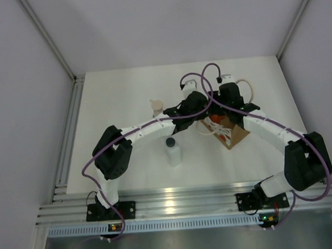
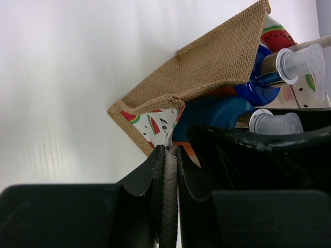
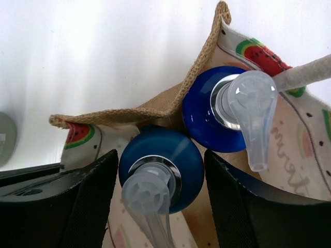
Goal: Take the personal care products out of the canvas bag
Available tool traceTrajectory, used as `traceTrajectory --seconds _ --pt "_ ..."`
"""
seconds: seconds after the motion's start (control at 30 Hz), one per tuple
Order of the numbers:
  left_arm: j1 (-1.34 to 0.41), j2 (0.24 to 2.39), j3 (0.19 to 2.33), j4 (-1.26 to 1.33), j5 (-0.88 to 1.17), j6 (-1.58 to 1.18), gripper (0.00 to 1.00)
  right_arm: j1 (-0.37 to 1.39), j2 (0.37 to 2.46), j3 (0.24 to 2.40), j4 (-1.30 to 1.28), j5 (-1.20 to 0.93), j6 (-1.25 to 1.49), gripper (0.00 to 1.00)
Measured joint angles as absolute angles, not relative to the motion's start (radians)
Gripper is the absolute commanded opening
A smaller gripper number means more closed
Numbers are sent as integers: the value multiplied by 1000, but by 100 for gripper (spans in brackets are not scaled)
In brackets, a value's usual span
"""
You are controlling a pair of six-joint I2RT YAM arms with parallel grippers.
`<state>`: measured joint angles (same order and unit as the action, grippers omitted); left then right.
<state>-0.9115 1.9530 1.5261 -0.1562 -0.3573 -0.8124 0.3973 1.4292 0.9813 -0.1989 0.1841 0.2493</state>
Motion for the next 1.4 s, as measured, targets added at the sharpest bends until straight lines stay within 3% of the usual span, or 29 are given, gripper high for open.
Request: traceTrajectory --seconds 0.27,0.57,0.6,0.67,0.7,1.4 --pt "-912 1953 1523 -152 -357 -809 0 399 1471 942 -131 210 263 60" --pt "-911 1953 1523 -151 -356 -798 0 402 1466 889 -14 264 262 27" --pt "-911 1953 1523 -150 -356 -797 0 402 1464 881 -4 266 262 19" --pt "-908 1953 1523 -150 -356 -797 0 402 1456 870 8 265 255 12" --pt "-908 1953 1523 -150 -356 -797 0 402 1452 867 9 265 253 0" --pt "-895 1953 1523 -150 -330 -800 0 404 1185 859 -89 220 167 0"
